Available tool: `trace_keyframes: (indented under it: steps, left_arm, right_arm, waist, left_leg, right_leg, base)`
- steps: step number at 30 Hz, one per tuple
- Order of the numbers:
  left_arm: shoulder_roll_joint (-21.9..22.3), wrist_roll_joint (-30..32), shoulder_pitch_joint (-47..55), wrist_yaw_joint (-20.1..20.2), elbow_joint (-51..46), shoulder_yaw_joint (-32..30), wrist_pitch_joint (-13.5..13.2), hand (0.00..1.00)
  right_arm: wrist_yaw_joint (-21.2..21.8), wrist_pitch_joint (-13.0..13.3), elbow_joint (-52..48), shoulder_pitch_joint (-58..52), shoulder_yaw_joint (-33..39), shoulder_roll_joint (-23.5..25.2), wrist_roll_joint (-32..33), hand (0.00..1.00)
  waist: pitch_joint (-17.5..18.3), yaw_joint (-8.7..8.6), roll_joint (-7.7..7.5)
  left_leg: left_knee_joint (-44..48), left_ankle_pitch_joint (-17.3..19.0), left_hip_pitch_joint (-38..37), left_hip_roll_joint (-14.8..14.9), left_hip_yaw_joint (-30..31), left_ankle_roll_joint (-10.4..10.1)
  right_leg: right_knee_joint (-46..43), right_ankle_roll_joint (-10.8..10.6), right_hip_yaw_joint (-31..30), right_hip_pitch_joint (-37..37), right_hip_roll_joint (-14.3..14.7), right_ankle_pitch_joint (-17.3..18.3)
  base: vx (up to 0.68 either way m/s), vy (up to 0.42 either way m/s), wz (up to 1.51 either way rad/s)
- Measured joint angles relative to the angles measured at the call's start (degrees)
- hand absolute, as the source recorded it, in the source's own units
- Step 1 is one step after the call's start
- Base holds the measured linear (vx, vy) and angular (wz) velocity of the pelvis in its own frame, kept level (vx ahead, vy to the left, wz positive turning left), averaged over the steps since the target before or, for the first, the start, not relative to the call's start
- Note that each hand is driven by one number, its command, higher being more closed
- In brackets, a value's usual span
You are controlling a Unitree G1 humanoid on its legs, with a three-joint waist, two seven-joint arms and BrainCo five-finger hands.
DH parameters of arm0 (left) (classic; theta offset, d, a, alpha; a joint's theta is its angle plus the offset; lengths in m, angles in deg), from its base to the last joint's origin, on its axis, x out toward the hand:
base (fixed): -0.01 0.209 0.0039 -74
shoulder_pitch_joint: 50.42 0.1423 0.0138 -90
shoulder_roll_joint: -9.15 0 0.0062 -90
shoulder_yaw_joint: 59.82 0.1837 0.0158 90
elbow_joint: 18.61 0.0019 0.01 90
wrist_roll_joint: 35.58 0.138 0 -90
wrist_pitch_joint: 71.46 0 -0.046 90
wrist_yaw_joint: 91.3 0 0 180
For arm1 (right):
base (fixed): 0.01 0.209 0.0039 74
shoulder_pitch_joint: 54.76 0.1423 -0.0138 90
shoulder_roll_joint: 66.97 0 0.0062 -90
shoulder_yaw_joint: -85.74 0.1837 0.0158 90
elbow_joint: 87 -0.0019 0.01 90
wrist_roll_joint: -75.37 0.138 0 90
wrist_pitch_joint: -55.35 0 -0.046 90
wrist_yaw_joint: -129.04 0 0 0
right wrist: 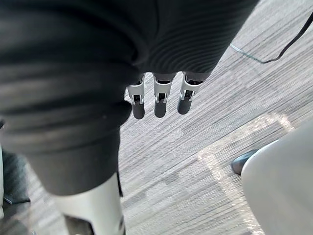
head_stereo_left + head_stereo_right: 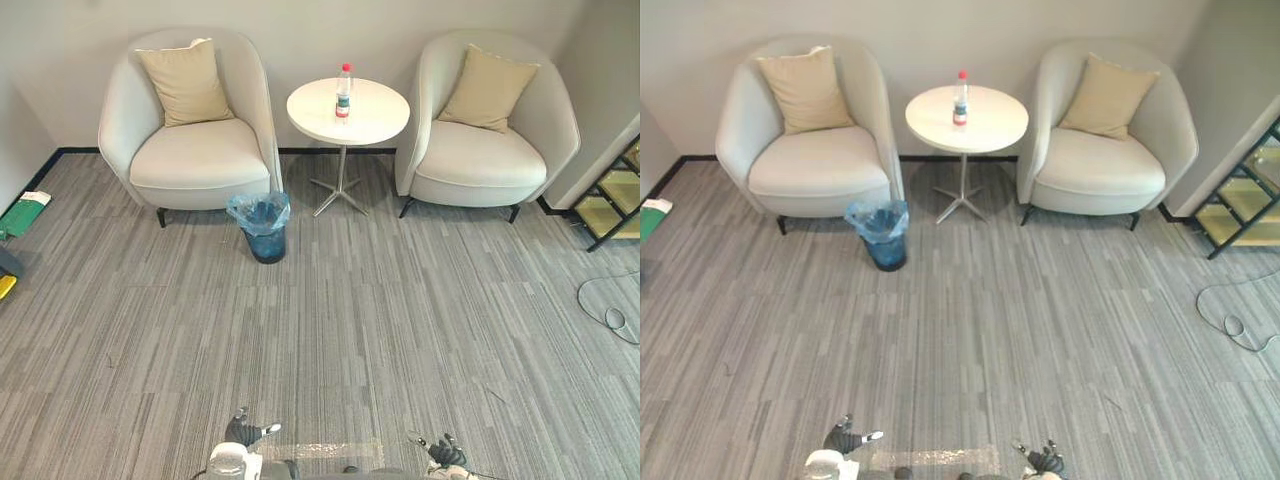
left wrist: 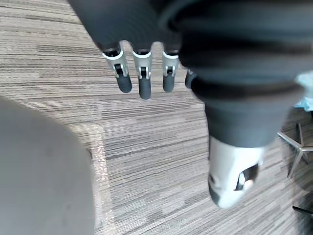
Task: Gather rubbish on tea table into small bin, then transfer packed bag to large trash can.
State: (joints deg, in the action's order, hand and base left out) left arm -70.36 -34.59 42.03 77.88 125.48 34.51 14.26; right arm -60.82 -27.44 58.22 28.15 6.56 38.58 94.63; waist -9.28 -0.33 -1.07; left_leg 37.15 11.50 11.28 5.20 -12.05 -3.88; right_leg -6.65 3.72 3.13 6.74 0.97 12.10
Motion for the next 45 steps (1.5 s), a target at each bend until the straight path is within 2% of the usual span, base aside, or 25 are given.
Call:
trace_keyframes:
  steps: [2,5,7,8,11,12,13,15,16,18,19,22,24,25,26,29,31,32,34,38,40,41,42,43,45]
  left_arm:
    - [0.8,0.0,0.3,-0.1,-0.7,-1.1,-0.1,0.00]
    - [0.8,0.0,0.4,-0.1,-1.7,-1.0,-0.1,0.00]
    - [1.6,0.0,0.5,-0.2,-1.7,-1.0,-0.2,0.00]
    - [1.7,-0.1,0.6,-0.2,-1.6,-1.1,-0.3,0.00]
    - [0.7,-0.1,0.3,-0.1,-1.7,-1.2,-0.4,0.00]
    - [0.5,-0.1,0.3,-0.2,-1.7,-1.2,-0.4,0.00]
    - [0.4,-0.4,0.3,-0.2,-1.7,-1.1,-0.4,0.00]
    - [0.5,-1.1,0.5,-0.2,-1.2,-1.0,-0.3,0.00]
    - [0.6,-1.2,0.6,-0.2,-0.5,-0.4,-0.2,0.00]
    - [0.7,-1.2,0.5,-0.1,0.2,0.3,-0.2,0.00]
    - [0.9,-1.2,0.1,-0.2,0.7,0.6,-0.2,0.00]
    - [0.9,-1.2,-0.5,-0.1,1.2,0.6,-0.2,0.00]
    - [1.1,-1.2,-0.8,-0.1,1.3,0.6,-0.2,0.00]
    - [1.3,-1.1,-0.6,-0.1,1.3,0.6,-0.2,0.00]
    - [2.2,-1.2,-0.8,-0.1,2.3,0.2,-0.1,0.00]
    - [3.9,-1.0,-1.3,0.0,2.7,-0.1,-0.2,0.00]
    - [5.3,-1.0,-1.5,0.1,2.3,-2.5,-0.1,0.00]
    - [5.5,-1.1,-1.2,0.2,1.4,-3.3,-0.2,0.00]
    - [5.8,-1.2,-0.6,1.0,-2.4,-5.6,-0.5,0.00]
    - [6.4,-2.0,-0.8,1.0,-4.2,-5.0,-1.3,0.00]
    - [6.4,-2.9,-0.9,1.0,-3.9,-4.8,-1.5,0.00]
    - [6.4,-2.9,-1.0,1.0,-3.9,-4.8,-1.5,0.00]
    - [6.2,-3.1,-1.1,1.0,-3.8,-4.8,-1.5,0.00]
    - [6.0,-3.3,-1.6,1.0,-3.5,-5.0,-1.5,0.00]
    - [4.5,-3.4,-1.9,1.0,-2.7,-4.4,-1.6,0.00]
  right_arm:
    - [-0.3,0.0,-0.6,-0.3,0.3,-0.6,0.8,0.00]
    - [-0.4,-0.1,-0.5,0.7,0.3,-0.7,1.1,0.00]
    - [-1.1,-0.2,-0.3,1.2,0.3,-1.2,1.1,0.00]
    - [-1.3,-0.4,-0.2,1.2,0.3,-1.4,1.1,0.00]
    - [-1.1,-0.8,-0.6,1.6,0.0,0.0,0.9,0.00]
    - [-1.0,-0.9,-0.6,1.7,0.0,0.0,0.8,0.00]
    - [-0.6,-0.9,-0.7,1.9,0.0,0.1,0.3,0.00]
    - [0.1,-0.9,-1.9,1.9,-0.2,-0.1,-0.9,0.00]
    - [0.3,-0.9,-2.9,2.0,-0.4,-0.3,-1.3,0.00]
    - [0.5,-0.8,-3.3,2.4,-0.9,-0.7,-1.3,0.00]
    - [0.6,-0.8,-3.4,2.7,-2.1,-1.6,-1.4,0.00]
    - [0.8,-0.7,-3.5,3.1,-2.5,-1.9,-1.5,0.00]
    - [0.8,-0.8,-3.5,3.6,-2.6,-1.9,-1.8,0.00]
    - [0.8,-0.7,-3.5,2.0,-2.7,-1.8,-1.7,0.00]
    - [0.8,-0.6,-3.6,2.6,-2.4,-2.5,-1.3,0.00]
    - [0.8,-0.4,-4.7,4.1,-2.3,-3.2,-1.4,0.00]
    - [0.8,-0.3,-5.0,3.6,-2.1,-2.7,-1.2,0.00]
    - [0.8,-0.3,-5.2,3.3,-2.2,-2.6,-1.2,0.00]
    - [0.9,0.1,-7.1,2.6,-2.3,-0.7,-1.1,0.00]
    - [0.6,0.0,-6.2,4.8,-2.0,0.2,-1.1,0.00]
    - [0.0,-0.4,-3.7,5.9,-1.8,-0.1,-1.1,0.00]
    - [0.0,-0.4,-3.3,5.9,-1.8,-0.2,-1.2,0.00]
    - [-0.1,-1.0,-1.9,5.8,-1.9,-0.5,-1.2,0.00]
    - [-0.2,-1.2,-1.5,6.0,-2.0,-0.2,-1.2,0.00]
    - [-0.1,-1.2,-1.3,5.5,-2.1,0.4,-1.4,0.00]
  waist:
    - [-0.3,0.12,0.95]
    - [-0.5,0.35,1.16]
    - [-0.5,0.84,1.56]
    - [-0.5,0.92,1.63]
    - [0.2,1.12,-0.29]
    - [0.4,1.55,-0.72]
    - [0.3,1.75,-1.04]
    - [0.0,1.42,-0.83]
    - [-0.3,0.68,-0.56]
    - [-0.9,0.36,0.04]
    - [-2.0,0.00,0.87]
    - [-2.1,-0.28,0.88]
    - [-2.3,-0.81,0.72]
    - [-1.9,-1.05,-0.17]
    - [-2.1,-1.43,1.24]
    - [-2.2,-1.68,3.96]
    - [-3.1,-1.76,4.51]
    - [-3.4,-1.48,4.24]
    - [-4.0,0.52,2.86]
    - [-3.8,1.11,2.38]
    - [-3.7,1.62,2.70]
    - [-3.6,1.94,2.83]
    - [-3.5,3.28,2.88]
    - [-3.3,3.56,1.98]
    - [-2.7,3.22,-0.36]
  left_leg:
    - [3.3,2.8,2.6,1.0,-0.4,0.0]
    - [-5.7,2.1,6.5,-0.6,0.3,0.6]
    - [-21.1,-7.2,6.8,-3.6,2.7,0.1]
    - [-20.8,-9.3,6.7,-3.6,3.1,1.0]
    - [-16.3,-3.9,6.8,-4.8,-0.2,4.4]
    - [-15.8,-1.9,5.0,-4.9,-1.8,5.4]
    - [-16.9,-0.9,2.1,-5.2,-3.0,6.3]
    - [-19.3,1.2,-3.4,-5.7,-2.9,6.5]
    - [-21.5,1.5,-7.4,-5.8,-2.6,6.6]
    - [-24.8,1.5,-12.1,-5.5,-1.9,6.6]
    - [-27.7,1.5,-16.9,-4.6,-1.9,6.6]
    - [-28.9,1.5,-19.8,-2.6,-1.2,6.6]
    - [-29.8,1.6,-21.1,-2.0,0.2,6.4]
    - [-30.4,3.2,-23.1,-2.7,2.7,3.2]
    - [-30.4,4.8,-24.6,-1.2,4.4,0.8]
    - [-26.0,4.3,-22.8,1.4,6.0,0.0]
    - [-4.4,0.1,-15.1,5.0,7.0,-4.0]
    - [0.5,0.0,-13.2,6.2,6.8,-4.3]
    - [15.2,3.0,-5.5,9.2,2.6,-2.8]
    - [-1.8,3.7,3.1,5.3,-1.3,-0.8]
    - [-23.2,-3.8,3.3,0.6,-1.6,-0.8]
    - [-25.3,-6.3,3.3,0.1,-1.4,-0.2]
    - [-27.1,-13.7,2.1,-0.5,-0.8,1.4]
    - [-26.7,-14.5,1.5,-1.6,-0.9,3.5]
    - [-24.5,-10.4,1.4,-3.4,-1.8,4.8]
  right_leg:
    - [-0.4,0.3,-1.0,1.5,-0.1,1.6]
    - [-0.3,-0.4,-3.5,2.3,-2.1,3.4]
    - [1.2,-3.0,-6.2,2.8,-4.4,4.6]
    - [1.4,-3.7,-6.9,3.3,-4.6,5.0]
    - [-4.4,-4.7,-8.2,1.2,-7.1,4.8]
    - [-13.0,-5.1,-9.2,-1.9,-7.3,4.8]
    - [-23.3,-8.4,-9.7,-6.2,-7.7,3.2]
    - [-38.9,-12.1,-7.3,-11.8,-8.2,3.5]
    - [-45.9,-11.0,-3.7,-14.7,-8.9,4.6]
    - [-48.6,-8.8,1.7,-17.2,-9.5,6.0]
    - [-45.4,-5.9,7.5,-19.5,-9.8,8.0]
    - [-32.5,-5.7,10.8,-25.4,-7.7,7.2]
    - [-21.6,-5.5,10.3,-27.3,-6.2,1.8]
    - [-10.7,-4.2,7.9,-26.6,-5.8,-10.9]
    - [-14.2,-3.4,8.3,-26.8,-5.0,-11.8]
    - [-15.9,-2.6,10.9,-26.3,-4.4,-7.1]
    - [-12.7,-1.6,13.2,-18.7,-2.8,-4.4]
    - [-11.7,-1.3,13.4,-16.8,-2.5,-4.1]
    - [-7.5,-0.3,13.6,-8.1,-1.3,-2.3]
    - [-1.3,-1.4,11.9,-3.0,-1.3,-2.4]
    - [1.3,-3.4,10.4,0.1,-1.9,-1.8]
    - [1.7,-3.8,9.9,0.6,-1.8,-1.6]
    - [2.6,-4.9,8.0,2.1,-1.6,-0.9]
    - [3.2,-5.6,7.0,3.4,-2.8,-0.4]
    - [0.5,-7.3,6.7,2.8,-5.4,0.6]
  base:
    - [0.17,0.013,-0.22]
    - [0.32,0.107,-0.46]
    - [0.49,0.224,-0.65]
    - [0.45,0.237,-0.61]
    - [0.50,0.211,-0.44]
    - [0.51,0.201,-0.51]
    - [0.50,0.196,-0.52]
    - [0.44,0.161,-0.35]
    - [0.50,0.139,-0.16]
    - [0.45,0.067,0.03]
    - [0.41,0.005,0.05]
    - [0.36,-0.064,0.24]
    - [0.46,-0.180,0.57]
    - [0.54,-0.262,0.62]
    - [0.53,-0.254,0.56]
    - [0.35,-0.204,0.37]
    - [0.44,-0.290,0.64]
    - [0.38,-0.207,0.31]
    - [0.36,-0.151,-0.10]
    - [0.33,-0.080,-0.22]
    - [0.53,0.073,-0.35]
    - [0.44,0.141,-0.52]
    - [0.38,0.137,-0.51]
    - [0.49,0.155,-0.40]
    - [0.47,0.127,-0.04]
